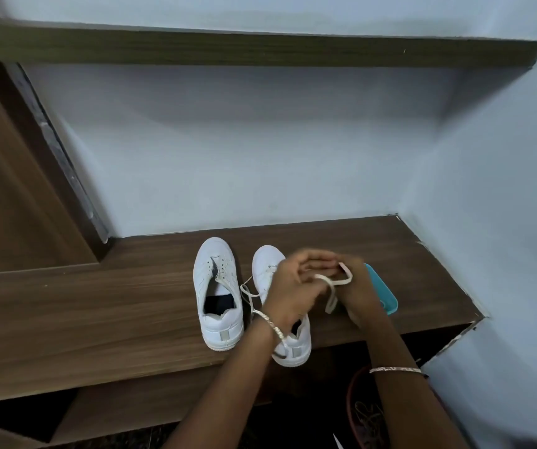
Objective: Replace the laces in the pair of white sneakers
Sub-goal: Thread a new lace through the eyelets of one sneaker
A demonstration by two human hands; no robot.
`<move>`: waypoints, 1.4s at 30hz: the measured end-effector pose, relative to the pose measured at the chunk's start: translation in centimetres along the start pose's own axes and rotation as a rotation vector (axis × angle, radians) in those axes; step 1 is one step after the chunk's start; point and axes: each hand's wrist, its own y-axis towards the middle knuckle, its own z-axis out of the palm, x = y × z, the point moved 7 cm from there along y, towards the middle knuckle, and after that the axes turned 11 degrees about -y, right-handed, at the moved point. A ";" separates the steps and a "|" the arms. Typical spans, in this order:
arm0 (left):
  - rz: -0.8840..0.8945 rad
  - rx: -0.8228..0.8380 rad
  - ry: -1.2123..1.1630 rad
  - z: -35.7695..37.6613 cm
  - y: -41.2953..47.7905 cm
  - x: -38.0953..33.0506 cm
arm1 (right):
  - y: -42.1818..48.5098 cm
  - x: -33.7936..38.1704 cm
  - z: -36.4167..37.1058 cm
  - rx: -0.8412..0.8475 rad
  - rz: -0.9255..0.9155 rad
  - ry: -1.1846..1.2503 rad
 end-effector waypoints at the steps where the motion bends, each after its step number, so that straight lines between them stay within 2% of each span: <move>1: -0.025 -0.090 0.007 -1.9 0.4 0.8 | 0.2 -0.2 -0.5 -0.024 -0.005 0.042; 3: -0.072 -0.343 0.202 -6.6 0.9 3.0 | 0.5 -0.4 -1.4 -0.056 0.021 0.107; 5: -0.118 -0.462 0.519 -9.7 0.9 4.8 | 0.6 -0.5 -1.8 -0.067 0.027 0.130; 8: -0.153 -0.357 0.732 -10.1 1.1 7.2 | 0.9 0.3 -1.9 -0.064 0.012 0.148; 10: -0.099 -0.272 0.818 -9.3 1.5 7.7 | 1.1 0.8 -1.6 -0.038 -0.002 0.118; 16: -0.010 -0.212 0.913 -7.2 2.8 7.5 | 0.8 1.7 -1.9 0.066 -0.069 -0.061; 19: 0.016 -0.182 1.018 -6.9 2.9 7.6 | 0.3 2.0 -2.1 0.213 -0.077 -0.229; 22: 0.048 -0.255 1.076 -7.6 2.9 7.3 | 0.0 1.6 -1.8 0.400 -0.008 -0.484; 24: 0.058 -0.293 1.070 -7.8 2.7 7.0 | 0.0 0.8 -1.7 0.464 0.079 -0.561; 27: 0.037 -0.369 1.008 -8.6 2.5 6.9 | 0.3 0.3 -2.2 0.336 0.153 -0.592; 30: 0.021 -0.458 0.965 -9.3 2.0 6.7 | 0.8 1.1 -2.6 0.116 0.086 -0.633; 32: 0.012 -0.513 0.938 -9.8 1.6 6.4 | 1.0 1.8 -2.2 0.017 0.037 -0.576; 35: 0.001 -0.573 0.925 -10.4 1.2 5.9 | 1.0 2.5 -1.1 -0.040 0.024 -0.395; 38: 0.015 -0.590 0.918 -10.6 1.0 5.6 | 1.3 1.9 0.4 -0.057 0.032 -0.335; 42: 0.045 -0.502 0.900 -10.2 1.3 5.9 | 1.7 -0.7 2.6 -0.079 0.102 -0.291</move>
